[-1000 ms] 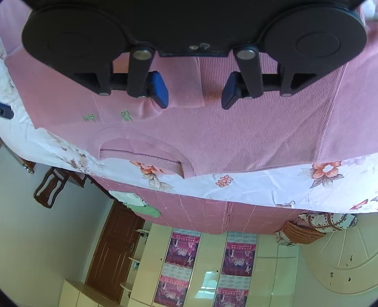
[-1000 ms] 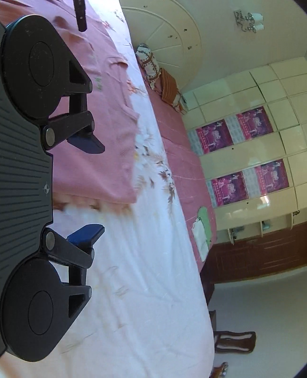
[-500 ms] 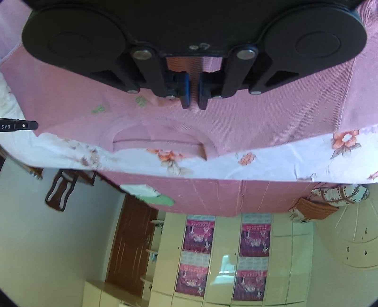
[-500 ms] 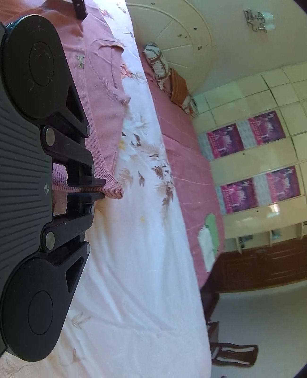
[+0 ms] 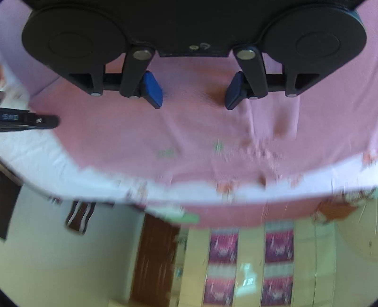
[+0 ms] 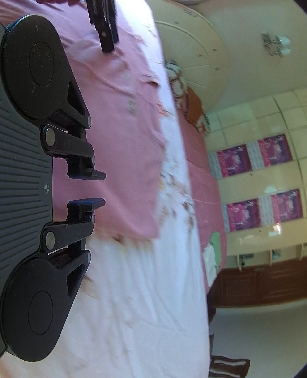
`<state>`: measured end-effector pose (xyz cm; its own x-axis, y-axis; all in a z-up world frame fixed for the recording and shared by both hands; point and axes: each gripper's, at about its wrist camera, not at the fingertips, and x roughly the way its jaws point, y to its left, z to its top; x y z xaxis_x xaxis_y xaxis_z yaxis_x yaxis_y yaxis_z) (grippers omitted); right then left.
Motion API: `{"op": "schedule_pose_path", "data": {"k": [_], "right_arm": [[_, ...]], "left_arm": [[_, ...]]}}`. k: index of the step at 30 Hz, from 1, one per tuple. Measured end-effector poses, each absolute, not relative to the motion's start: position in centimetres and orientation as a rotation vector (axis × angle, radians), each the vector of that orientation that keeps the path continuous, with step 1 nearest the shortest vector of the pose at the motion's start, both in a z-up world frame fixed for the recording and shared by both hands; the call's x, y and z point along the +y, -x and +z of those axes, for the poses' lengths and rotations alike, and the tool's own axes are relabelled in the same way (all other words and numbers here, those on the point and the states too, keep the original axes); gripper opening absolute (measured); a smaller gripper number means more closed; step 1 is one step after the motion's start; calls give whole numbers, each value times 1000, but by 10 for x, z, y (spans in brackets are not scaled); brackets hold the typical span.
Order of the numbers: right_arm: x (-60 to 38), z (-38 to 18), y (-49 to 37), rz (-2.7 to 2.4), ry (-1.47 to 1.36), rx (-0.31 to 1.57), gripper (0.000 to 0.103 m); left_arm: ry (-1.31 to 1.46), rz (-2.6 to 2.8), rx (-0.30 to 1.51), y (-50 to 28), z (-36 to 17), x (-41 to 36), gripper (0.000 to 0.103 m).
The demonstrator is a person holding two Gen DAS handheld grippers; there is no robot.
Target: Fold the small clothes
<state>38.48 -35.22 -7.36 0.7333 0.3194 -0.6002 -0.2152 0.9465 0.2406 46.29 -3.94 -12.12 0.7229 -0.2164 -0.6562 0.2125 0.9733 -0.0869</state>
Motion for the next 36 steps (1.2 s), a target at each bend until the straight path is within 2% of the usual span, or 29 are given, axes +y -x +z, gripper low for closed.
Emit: {"op": "schedule_pose_path", "data": {"k": [3,5,6,7,10,12,15,21,22,23,25,26,30,36], "right_arm": [[-347,-85,-378,235,-144,711,16],[-348,-72,-370,220,-169,691,16],[-348,-65,-364,214,-170,654,16],[-347,-63,-358,211,-166,638,16],[-334,-88,-364,221,-129,780,17],[-326,-80,-359,188,-94,766,17],[-323,-62,-347,194,-160,673,17],[-298,-57,-348,204,-190,699,18],[-294,-58,-350,203,-203,710,19],[-290,-59,-352,200,-215,721,34],[-282,-59,-352,184,-249,714,57],[-277,-58,-350,188,-262,709,57],[-249,-52,-351,213,-284,712,57],[-208,-39,-354,234,-273,701,57]], "left_arm": [[25,-226,672,-454,-109,-35,57],[52,-205,606,-443,-102,-26,68],[59,-193,649,-446,-106,-23,70],[59,-191,734,-454,-116,-19,69],[20,-202,716,-449,-111,-14,64],[75,-187,649,-434,-94,7,62],[158,-104,590,-409,-79,59,66],[335,202,562,-346,-75,214,71],[383,262,561,-336,-77,242,71],[434,326,558,-325,-79,269,68],[570,432,553,-301,-85,325,60],[652,468,538,-291,-89,352,57],[798,564,474,-272,-93,418,56],[904,564,427,-283,-107,455,49]]}}
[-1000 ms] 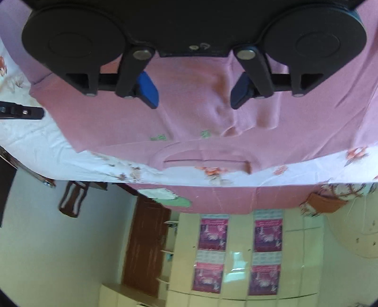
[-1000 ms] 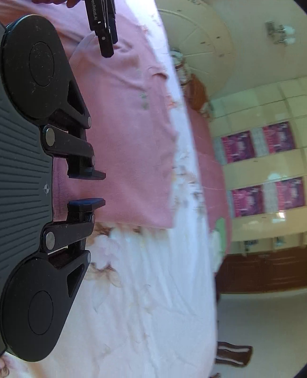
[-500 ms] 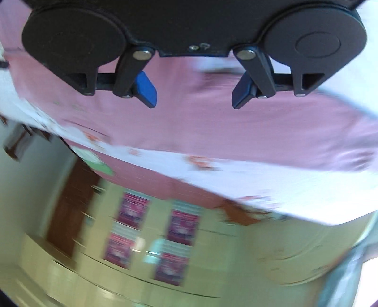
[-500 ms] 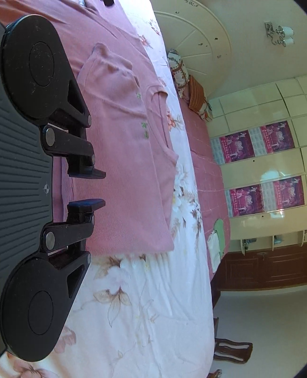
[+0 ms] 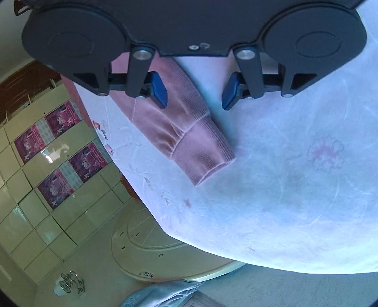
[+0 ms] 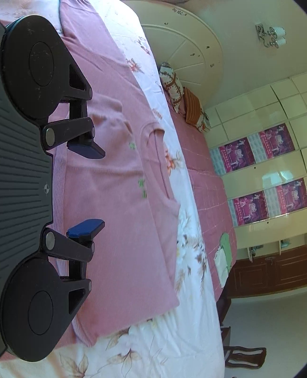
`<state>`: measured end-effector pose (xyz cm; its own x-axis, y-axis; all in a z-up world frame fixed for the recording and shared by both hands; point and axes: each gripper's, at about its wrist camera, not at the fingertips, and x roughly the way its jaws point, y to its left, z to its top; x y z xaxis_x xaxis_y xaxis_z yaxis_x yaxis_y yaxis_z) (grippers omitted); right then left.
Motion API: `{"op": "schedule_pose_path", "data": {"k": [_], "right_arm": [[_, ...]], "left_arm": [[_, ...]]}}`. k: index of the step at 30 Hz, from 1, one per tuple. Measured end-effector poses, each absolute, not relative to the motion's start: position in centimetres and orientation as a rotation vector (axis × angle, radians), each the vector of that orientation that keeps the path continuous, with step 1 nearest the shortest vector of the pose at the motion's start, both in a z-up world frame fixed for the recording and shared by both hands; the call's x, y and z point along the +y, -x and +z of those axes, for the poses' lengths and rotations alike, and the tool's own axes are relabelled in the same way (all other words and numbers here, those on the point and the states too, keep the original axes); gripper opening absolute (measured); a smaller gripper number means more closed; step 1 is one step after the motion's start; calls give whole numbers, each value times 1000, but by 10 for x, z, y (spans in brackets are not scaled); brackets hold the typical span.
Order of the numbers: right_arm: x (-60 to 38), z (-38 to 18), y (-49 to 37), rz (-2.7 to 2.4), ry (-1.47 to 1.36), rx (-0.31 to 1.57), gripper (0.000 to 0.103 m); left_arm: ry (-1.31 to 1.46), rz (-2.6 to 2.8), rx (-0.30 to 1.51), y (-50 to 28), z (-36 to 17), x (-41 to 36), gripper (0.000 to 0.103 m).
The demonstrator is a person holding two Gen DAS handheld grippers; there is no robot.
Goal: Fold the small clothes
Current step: 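Grasp the other sleeve cuff with the left gripper, then lift the cuff and fold that side of the sweatshirt over the body with the left gripper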
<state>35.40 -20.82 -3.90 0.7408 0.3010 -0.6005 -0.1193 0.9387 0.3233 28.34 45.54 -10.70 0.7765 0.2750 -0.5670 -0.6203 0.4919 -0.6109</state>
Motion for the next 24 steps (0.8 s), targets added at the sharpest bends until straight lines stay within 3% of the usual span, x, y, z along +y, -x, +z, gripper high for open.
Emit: {"op": "schedule_pose_path", "data": {"k": [4,6,10,11,16,24], "right_arm": [[-190,-37,-364,199,-263,703,57],[-187,-40,-371,139,-261,717,57],[-192,-52,-385,17,-281,762,57],[-193,-55,-387,-1,-281,772,57],[-203,-58,-381,-25,-298,790,57],[-210,-50,-366,-3,-323,744,57]], "left_arm": [[918,543,387,-287,-114,467,47],[910,539,384,-292,-116,472,41],[906,535,399,-297,-122,482,15],[912,524,394,-296,-123,484,13],[748,427,351,-298,-90,453,12],[440,49,408,-367,-26,288,12]]}}
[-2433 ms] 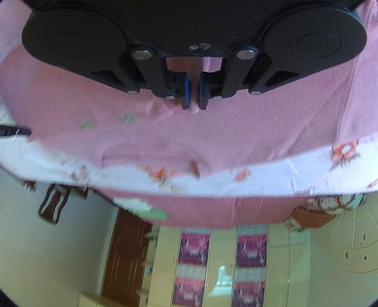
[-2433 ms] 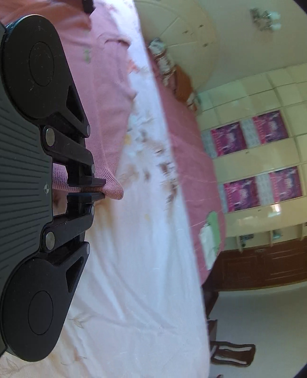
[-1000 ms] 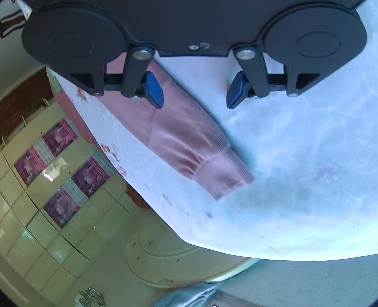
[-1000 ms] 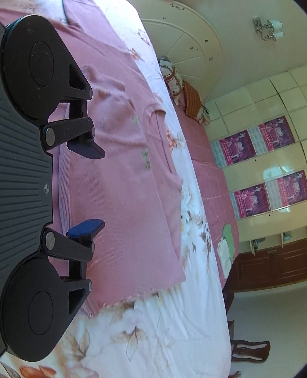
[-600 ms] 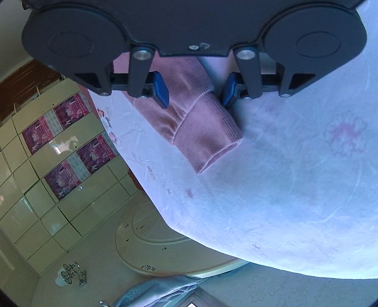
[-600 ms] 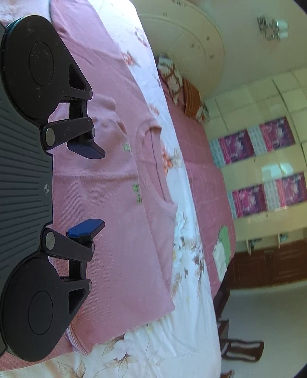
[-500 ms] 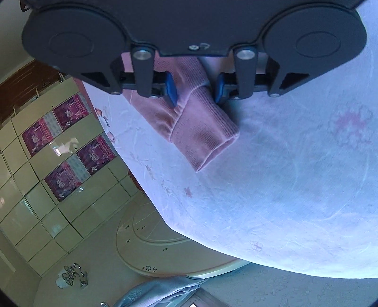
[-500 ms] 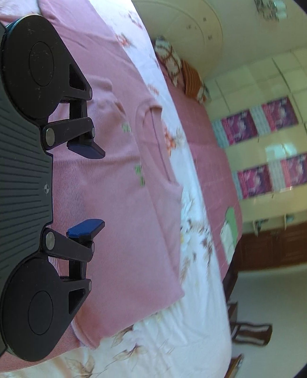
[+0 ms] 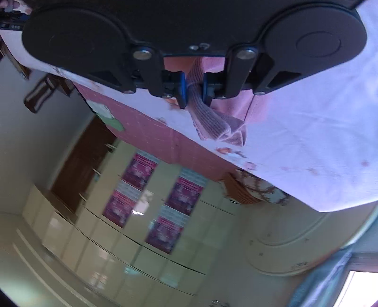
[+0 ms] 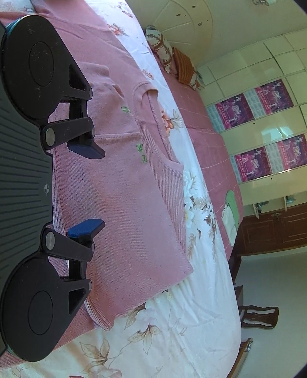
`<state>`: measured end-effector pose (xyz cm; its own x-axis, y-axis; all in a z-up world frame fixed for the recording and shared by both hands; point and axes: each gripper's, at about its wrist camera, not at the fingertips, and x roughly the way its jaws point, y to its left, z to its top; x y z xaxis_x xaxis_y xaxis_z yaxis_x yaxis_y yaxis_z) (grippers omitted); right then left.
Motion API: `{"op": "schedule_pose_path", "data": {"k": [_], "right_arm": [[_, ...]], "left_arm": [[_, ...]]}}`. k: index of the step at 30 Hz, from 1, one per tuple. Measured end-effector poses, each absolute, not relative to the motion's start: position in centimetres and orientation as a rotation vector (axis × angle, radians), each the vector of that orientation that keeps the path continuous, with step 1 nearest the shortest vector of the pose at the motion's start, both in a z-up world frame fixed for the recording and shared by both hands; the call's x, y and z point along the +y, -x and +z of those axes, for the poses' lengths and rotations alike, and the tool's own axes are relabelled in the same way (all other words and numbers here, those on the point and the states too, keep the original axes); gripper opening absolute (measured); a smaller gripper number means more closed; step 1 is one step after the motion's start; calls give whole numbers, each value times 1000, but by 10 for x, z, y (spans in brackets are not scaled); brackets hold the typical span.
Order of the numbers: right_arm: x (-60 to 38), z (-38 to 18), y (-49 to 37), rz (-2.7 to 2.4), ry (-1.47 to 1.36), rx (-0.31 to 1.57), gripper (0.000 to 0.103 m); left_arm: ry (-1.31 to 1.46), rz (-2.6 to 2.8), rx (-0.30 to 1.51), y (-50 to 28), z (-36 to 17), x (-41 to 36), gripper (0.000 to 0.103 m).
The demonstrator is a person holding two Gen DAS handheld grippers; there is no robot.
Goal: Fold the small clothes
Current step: 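Lift the cuff and fold that side of the sweatshirt over the body with the left gripper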
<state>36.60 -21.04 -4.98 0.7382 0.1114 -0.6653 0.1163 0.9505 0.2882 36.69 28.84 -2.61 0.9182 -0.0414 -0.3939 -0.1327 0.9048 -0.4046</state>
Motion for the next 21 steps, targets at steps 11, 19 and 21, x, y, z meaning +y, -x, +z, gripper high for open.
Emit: {"op": "schedule_pose_path", "data": {"k": [11,19,21], "right_arm": [[-250,-34,-351,77,-434,713,57],[-264,-39,-346,174,-510,738,57],[-259,-41,-349,230,-533,747,57]], "left_arm": [[214,-253,613,-442,-77,55,12],[79,-305,614,-425,-93,22,50],[81,-246,593,-402,-88,42,50]]}}
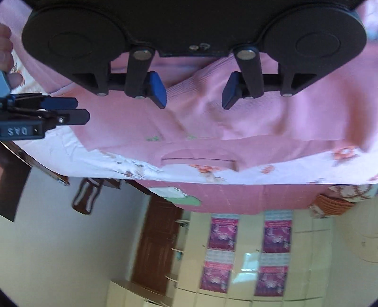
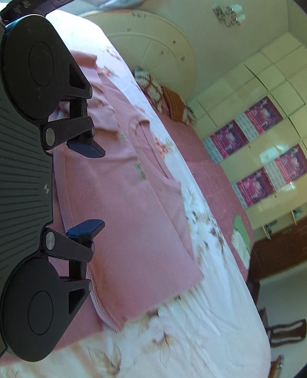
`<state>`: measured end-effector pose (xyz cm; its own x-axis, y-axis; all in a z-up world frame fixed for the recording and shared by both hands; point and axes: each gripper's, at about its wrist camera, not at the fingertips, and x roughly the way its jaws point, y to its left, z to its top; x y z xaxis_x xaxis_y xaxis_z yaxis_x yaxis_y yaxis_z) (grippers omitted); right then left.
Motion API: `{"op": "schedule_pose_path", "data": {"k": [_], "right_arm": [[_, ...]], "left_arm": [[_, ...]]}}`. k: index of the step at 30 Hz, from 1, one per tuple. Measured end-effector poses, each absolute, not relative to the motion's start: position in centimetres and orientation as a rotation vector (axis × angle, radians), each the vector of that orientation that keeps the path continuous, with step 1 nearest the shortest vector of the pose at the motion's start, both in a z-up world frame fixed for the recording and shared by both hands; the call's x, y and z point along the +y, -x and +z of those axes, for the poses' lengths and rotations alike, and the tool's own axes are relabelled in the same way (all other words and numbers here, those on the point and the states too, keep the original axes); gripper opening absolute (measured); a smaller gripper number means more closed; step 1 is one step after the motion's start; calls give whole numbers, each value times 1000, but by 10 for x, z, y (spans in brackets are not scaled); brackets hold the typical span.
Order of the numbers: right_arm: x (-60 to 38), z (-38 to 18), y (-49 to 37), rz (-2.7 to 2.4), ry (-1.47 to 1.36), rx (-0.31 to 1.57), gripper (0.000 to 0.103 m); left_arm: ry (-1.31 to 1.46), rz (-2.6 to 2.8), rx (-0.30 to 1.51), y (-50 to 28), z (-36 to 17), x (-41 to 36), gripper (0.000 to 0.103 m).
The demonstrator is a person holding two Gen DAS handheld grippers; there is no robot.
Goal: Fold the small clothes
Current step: 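Lift the cuff and fold that side of the sweatshirt over the body with the left gripper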
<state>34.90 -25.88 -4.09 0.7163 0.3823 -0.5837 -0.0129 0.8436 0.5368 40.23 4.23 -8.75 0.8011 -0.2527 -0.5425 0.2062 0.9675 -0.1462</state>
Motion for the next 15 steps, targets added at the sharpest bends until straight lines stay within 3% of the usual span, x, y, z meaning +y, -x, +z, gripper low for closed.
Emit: {"op": "schedule_pose_path", "data": {"k": [6,13,14,15], "right_arm": [[-222,-52,-367,403,-622,790,57],[-163,-72,-392,458,-550,866,57],[-158,-70,-394,464,-536,858,50],[-154,-68,-395,468,-517,853,32]], "left_arm": [[64,22,615,-347,-89,126,51],[120,89,695,-352,-105,173,52],[120,84,692,-356,-105,174,51],[118,87,689,-359,-108,175,51]]}}
